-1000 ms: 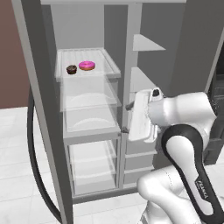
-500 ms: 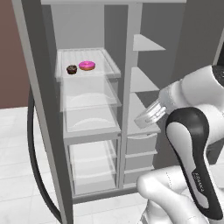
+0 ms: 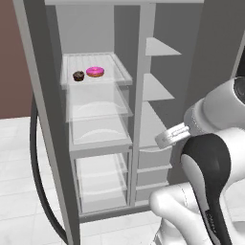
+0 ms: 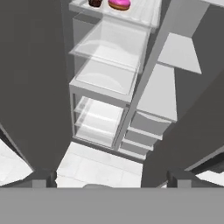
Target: Take the donut and cupcake from the fridge and place them on the empty tray on the dining counter.
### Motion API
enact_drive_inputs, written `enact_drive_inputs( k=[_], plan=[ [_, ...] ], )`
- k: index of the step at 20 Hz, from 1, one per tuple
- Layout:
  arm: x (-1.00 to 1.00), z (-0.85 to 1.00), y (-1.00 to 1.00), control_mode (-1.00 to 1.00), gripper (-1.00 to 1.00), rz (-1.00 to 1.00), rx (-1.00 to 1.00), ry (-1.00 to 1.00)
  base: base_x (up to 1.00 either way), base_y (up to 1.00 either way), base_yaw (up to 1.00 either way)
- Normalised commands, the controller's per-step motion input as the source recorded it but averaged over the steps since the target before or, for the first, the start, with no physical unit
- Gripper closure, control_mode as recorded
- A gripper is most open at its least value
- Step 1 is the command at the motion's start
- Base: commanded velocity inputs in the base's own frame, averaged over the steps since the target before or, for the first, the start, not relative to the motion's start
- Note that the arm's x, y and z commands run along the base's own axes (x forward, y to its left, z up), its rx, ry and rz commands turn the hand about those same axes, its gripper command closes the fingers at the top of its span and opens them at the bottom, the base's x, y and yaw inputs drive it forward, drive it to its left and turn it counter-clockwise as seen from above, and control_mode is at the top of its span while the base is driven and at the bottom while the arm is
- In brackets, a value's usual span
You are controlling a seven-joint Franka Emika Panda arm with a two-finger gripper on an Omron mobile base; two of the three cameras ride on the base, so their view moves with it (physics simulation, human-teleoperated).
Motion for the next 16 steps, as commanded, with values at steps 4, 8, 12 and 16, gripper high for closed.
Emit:
enact_drive_inputs(
  k=[4, 8, 12, 16],
  plan=[
    [0.0, 0.0, -0.59, -1.0, -1.0, 0.0, 0.0, 0.0, 0.0, 0.0, 0.0],
    [0.01, 0.0, -0.43, -1.0, -1.0, 0.01, 0.01, 0.0, 0.0, 0.0, 0.0],
    [0.0, -0.05, -0.4, -1.0, -1.0, 0.0, 0.07, 0.0, 0.0, 0.0, 0.0],
    [0.01, -0.02, -0.05, -1.0, -1.0, 0.0, 0.03, 0.0, 0.0, 0.0, 0.0]
  ],
)
